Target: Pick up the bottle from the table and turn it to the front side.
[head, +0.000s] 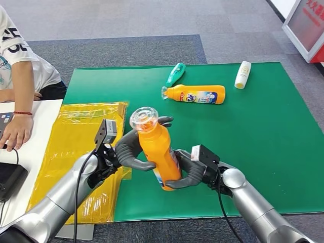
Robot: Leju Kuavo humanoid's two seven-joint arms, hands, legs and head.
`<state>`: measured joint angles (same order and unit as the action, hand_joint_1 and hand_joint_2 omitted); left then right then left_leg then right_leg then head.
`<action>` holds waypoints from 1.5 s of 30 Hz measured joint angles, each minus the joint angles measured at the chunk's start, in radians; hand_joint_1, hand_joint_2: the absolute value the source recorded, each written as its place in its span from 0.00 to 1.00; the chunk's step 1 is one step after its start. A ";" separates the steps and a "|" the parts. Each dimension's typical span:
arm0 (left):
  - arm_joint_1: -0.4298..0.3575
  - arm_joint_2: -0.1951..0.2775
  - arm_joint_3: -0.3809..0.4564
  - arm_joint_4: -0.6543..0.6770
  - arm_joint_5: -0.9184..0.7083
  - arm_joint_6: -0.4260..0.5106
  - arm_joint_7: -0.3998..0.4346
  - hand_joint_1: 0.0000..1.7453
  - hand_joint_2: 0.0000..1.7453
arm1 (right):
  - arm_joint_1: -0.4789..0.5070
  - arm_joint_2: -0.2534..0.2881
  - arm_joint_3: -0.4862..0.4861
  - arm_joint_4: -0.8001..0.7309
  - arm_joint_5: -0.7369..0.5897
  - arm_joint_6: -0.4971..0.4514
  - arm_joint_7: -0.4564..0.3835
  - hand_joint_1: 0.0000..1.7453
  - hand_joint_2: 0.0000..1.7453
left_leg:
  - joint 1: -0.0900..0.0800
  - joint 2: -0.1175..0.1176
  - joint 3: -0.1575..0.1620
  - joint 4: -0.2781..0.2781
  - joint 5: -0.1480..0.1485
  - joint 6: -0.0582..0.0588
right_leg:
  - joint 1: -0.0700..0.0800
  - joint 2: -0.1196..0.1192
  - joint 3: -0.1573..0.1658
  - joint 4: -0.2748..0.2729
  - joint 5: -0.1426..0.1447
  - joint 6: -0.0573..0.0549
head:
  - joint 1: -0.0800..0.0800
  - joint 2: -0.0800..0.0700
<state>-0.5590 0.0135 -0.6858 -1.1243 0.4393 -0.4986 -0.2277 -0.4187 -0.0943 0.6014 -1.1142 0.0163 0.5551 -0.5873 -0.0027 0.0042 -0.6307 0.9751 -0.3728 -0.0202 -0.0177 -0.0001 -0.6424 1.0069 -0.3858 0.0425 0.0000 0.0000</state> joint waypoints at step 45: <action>0.004 0.069 -0.040 -0.004 -0.008 -0.035 0.004 1.00 1.00 | -0.001 -0.012 0.047 0.059 0.008 -0.019 -0.021 1.00 1.00 | 0.000 0.000 0.000 0.000 0.000 0.000 | 0.000 0.000 0.000 0.000 0.000 0.000 | 0.000 0.000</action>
<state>-0.5546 0.0823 -0.7261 -1.1288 0.4309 -0.5333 -0.2238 -0.4202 -0.1068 0.6483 -1.0553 0.0245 0.5359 -0.6078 -0.0027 0.0042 -0.6308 0.9751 -0.3728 -0.0203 -0.0177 -0.0001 -0.6424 1.0070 -0.3858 0.0425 0.0000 0.0000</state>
